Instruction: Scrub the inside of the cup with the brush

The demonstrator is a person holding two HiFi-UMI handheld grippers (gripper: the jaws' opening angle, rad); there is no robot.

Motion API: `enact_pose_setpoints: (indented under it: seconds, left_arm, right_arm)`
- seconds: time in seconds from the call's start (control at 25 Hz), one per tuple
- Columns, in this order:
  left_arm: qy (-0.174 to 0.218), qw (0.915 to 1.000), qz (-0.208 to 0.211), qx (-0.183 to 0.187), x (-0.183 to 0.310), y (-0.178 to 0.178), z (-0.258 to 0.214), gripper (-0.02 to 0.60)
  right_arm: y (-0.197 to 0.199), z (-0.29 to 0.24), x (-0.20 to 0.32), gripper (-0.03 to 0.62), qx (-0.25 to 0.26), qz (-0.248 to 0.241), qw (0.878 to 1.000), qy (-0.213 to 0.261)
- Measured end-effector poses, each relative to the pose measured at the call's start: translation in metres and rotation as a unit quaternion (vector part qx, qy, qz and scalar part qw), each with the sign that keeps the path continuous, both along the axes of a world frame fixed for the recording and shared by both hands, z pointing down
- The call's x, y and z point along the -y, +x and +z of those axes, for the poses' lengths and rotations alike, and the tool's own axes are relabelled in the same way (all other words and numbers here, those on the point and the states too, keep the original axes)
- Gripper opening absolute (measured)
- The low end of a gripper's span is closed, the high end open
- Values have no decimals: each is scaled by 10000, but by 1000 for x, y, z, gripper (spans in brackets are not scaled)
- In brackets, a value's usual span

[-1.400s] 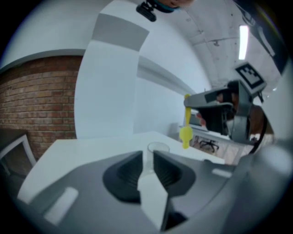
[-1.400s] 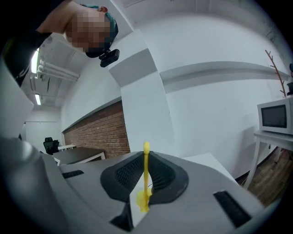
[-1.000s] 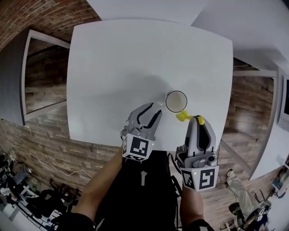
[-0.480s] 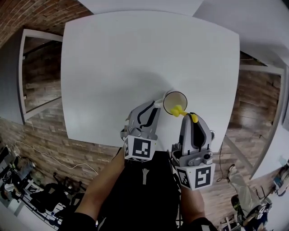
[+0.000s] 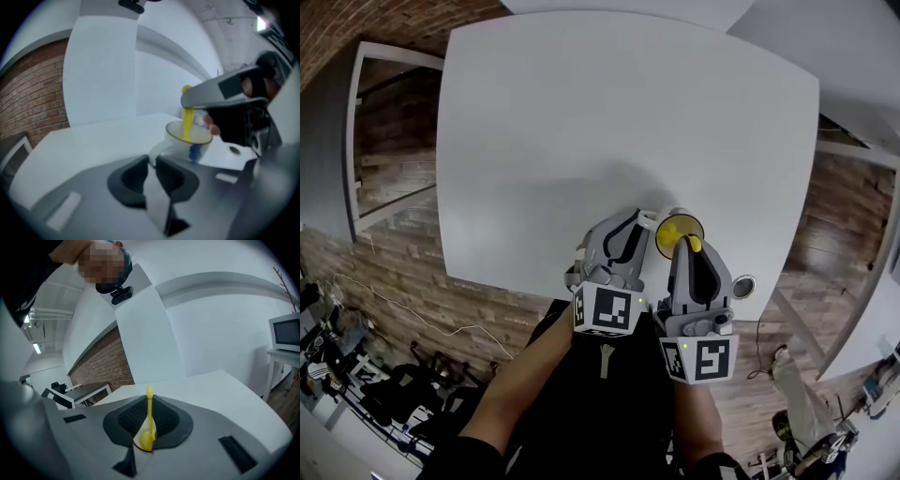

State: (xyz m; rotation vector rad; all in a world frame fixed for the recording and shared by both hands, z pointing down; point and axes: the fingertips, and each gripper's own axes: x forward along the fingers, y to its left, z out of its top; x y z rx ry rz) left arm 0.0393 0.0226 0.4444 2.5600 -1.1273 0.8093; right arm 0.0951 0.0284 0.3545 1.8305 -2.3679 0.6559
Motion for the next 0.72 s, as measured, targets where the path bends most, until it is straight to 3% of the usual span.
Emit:
enact_pose_setpoints:
  seconds: [0.28,0.44,0.72]
  left_arm:
    - [-135,9997,-224,16,-1,-7,1,44]
    - [-200,9994,-278,-17,-2,-9,1,40]
    - [-234,9994,-273,-7,-4,-3,0,39]
  right_arm:
    - [3,-21,-16,29,316,75,9994,-86]
    - [-3,-30,-32,29,-34,-20,10000,1]
    - [5,10,-40,29,-402,25,9990,-205]
